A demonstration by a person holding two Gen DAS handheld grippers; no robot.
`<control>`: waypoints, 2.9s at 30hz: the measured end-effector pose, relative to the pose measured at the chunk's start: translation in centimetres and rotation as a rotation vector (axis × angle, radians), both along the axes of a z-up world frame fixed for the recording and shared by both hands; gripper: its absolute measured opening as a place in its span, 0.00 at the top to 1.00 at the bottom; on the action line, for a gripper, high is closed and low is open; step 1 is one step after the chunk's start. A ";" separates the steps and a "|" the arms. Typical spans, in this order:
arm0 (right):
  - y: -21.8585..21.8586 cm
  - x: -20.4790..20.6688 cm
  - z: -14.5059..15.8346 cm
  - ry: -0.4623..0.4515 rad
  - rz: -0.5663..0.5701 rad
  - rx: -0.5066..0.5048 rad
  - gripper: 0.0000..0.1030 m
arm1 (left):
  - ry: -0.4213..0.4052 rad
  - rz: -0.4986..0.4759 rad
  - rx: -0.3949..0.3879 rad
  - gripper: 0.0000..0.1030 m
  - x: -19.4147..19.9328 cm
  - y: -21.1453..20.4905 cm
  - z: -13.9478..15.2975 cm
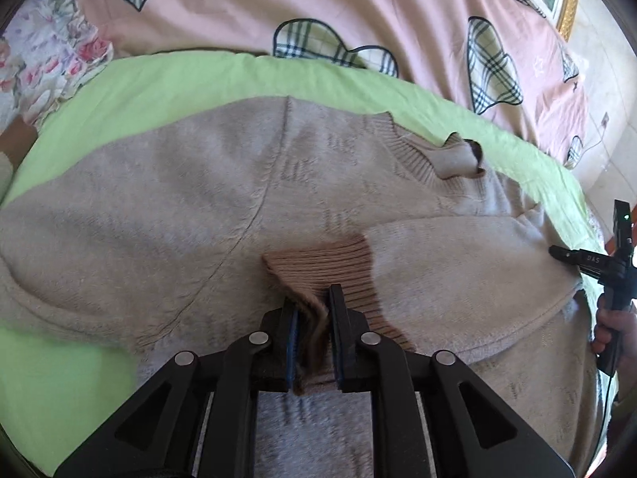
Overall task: Fold small clothes
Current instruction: 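Grasp the other brown cuff with the left gripper, then fold the held sleeve across the sweater body with the left gripper and release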
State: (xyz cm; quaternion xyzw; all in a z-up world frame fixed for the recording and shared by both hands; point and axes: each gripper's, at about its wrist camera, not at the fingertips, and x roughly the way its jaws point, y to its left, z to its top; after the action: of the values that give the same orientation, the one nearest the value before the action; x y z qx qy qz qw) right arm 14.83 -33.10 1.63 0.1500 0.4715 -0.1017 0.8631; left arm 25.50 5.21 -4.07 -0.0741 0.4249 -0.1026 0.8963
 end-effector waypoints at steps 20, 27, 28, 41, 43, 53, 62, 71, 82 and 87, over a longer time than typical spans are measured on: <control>10.3 -8.0 2.0 -0.058 0.188 0.313 0.49 | -0.018 0.405 0.103 0.30 -4.9 16.9 3.9; 13.8 -8.6 0.5 -0.013 0.256 0.340 0.45 | -0.005 0.549 0.252 0.27 -0.4 22.7 4.3; 14.1 -8.6 0.4 -0.007 0.260 0.342 0.45 | -0.001 0.557 0.273 0.26 0.3 23.3 4.2; 16.1 -8.7 0.1 0.013 0.311 0.344 0.45 | 0.074 0.556 0.249 0.91 6.1 28.8 1.6; 16.4 -8.9 0.0 0.012 0.319 0.349 0.45 | 0.041 0.546 0.202 0.93 5.1 28.8 2.6; 15.4 -10.0 0.4 -0.027 0.275 0.372 0.45 | -0.170 0.262 -0.001 0.93 -0.1 16.7 8.8; 12.6 -11.8 1.3 -0.062 0.212 0.366 0.45 | -0.201 -0.084 -0.088 0.93 -2.9 -1.5 10.0; 9.9 -13.1 1.3 -0.086 0.152 0.368 0.45 | -0.140 -0.286 -0.052 0.93 -2.4 -13.4 5.6; 8.3 -12.1 1.4 -0.113 0.113 0.390 0.45 | -0.071 -0.315 -0.008 0.45 -2.8 -13.8 2.1; 8.0 -10.0 1.6 -0.129 0.116 0.386 0.45 | -0.106 -0.276 0.016 0.42 -5.5 -10.1 3.6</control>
State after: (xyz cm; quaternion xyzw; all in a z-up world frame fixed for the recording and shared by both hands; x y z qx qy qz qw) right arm 4.82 -25.06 3.28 0.2914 0.4338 0.0504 0.8511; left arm 20.01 -4.87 -0.42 -0.0025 0.3840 -0.2254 0.8954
